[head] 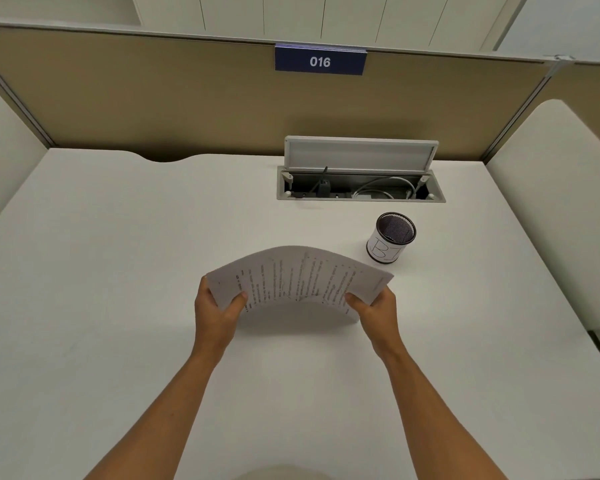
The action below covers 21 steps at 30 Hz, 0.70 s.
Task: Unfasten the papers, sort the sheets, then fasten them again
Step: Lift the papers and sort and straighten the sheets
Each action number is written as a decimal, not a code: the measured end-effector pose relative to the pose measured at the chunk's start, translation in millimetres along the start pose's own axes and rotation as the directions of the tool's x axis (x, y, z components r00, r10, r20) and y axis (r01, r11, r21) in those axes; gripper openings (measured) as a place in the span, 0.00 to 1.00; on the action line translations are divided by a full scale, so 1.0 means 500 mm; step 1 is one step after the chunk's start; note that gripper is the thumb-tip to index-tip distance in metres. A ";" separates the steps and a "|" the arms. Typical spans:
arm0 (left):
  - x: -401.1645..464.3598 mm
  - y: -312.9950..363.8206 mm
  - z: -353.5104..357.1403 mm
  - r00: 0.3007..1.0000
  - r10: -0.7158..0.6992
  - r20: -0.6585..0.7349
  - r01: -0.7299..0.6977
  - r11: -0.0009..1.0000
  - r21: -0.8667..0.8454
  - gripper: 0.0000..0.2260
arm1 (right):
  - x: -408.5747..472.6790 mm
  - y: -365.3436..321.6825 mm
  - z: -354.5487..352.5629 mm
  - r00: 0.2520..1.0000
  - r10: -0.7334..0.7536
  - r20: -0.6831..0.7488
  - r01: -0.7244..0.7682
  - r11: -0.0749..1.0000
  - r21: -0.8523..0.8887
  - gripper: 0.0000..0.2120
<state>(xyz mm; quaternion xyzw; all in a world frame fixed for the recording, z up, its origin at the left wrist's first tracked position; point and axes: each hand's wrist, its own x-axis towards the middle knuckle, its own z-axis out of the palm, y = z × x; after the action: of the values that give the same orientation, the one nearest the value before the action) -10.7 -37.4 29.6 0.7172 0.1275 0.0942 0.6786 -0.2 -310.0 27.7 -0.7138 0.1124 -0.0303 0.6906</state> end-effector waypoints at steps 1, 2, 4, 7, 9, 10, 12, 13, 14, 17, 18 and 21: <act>0.002 -0.001 0.001 1.000 -0.004 -0.001 0.004 1.000 -0.001 0.22 | 0.001 0.001 0.003 1.000 0.008 -0.003 -0.008 1.000 0.008 0.16; 0.004 -0.003 0.001 1.000 -0.012 -0.007 0.012 1.000 -0.008 0.22 | 0.001 0.002 0.006 1.000 0.017 -0.008 -0.017 1.000 0.016 0.16; 0.010 -0.008 0.001 0.999 -0.028 -0.021 0.028 0.999 -0.020 0.22 | 0.000 0.005 0.009 1.000 0.022 -0.016 -0.021 0.999 0.030 0.15; 0.017 -0.010 -0.002 0.998 -0.054 -0.040 0.053 0.998 -0.040 0.24 | -0.001 0.006 0.008 1.000 0.014 -0.009 -0.013 0.999 0.029 0.14; 0.017 -0.007 -0.001 0.998 -0.053 -0.042 0.051 0.997 -0.051 0.25 | -0.001 0.007 0.006 1.000 0.008 -0.009 -0.008 1.000 0.023 0.15; 0.017 -0.006 -0.001 0.998 -0.049 -0.040 0.047 0.997 -0.053 0.25 | -0.001 0.008 0.006 1.000 0.002 -0.012 -0.002 1.000 0.021 0.15; 0.015 -0.006 -0.001 0.998 -0.044 -0.035 0.042 0.998 -0.055 0.25 | -0.002 0.010 0.005 1.000 0.001 -0.017 -0.001 1.000 0.019 0.16; 0.013 -0.005 -0.001 0.999 -0.037 -0.034 0.035 0.998 -0.048 0.25 | -0.004 0.012 0.005 1.000 0.004 -0.020 -0.004 1.000 0.018 0.16; 0.011 -0.003 -0.003 0.999 -0.023 -0.037 0.022 0.999 -0.038 0.25 | -0.006 0.013 0.003 1.000 0.005 -0.022 -0.005 1.000 0.018 0.16; 0.008 0.008 -0.012 0.995 0.080 -0.062 -0.079 0.997 0.016 0.31 | -0.007 0.014 -0.004 1.000 0.002 -0.022 -0.002 1.000 0.017 0.17; 0.009 0.014 -0.016 0.989 0.137 -0.061 -0.135 0.990 0.037 0.35 | -0.006 0.012 -0.007 1.000 0.001 -0.019 -0.001 1.000 0.017 0.17; 0.014 0.032 -0.020 0.940 0.341 -0.022 -0.333 0.927 0.171 0.44 | -0.001 0.008 -0.011 1.000 0.001 -0.012 -0.001 1.000 0.014 0.16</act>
<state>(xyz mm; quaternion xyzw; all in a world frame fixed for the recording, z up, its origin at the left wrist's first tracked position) -6.5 -26.5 45.8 0.7794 0.0272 0.2169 0.5872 -2.1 -315.2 24.0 -0.7089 0.1167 -0.0350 0.6948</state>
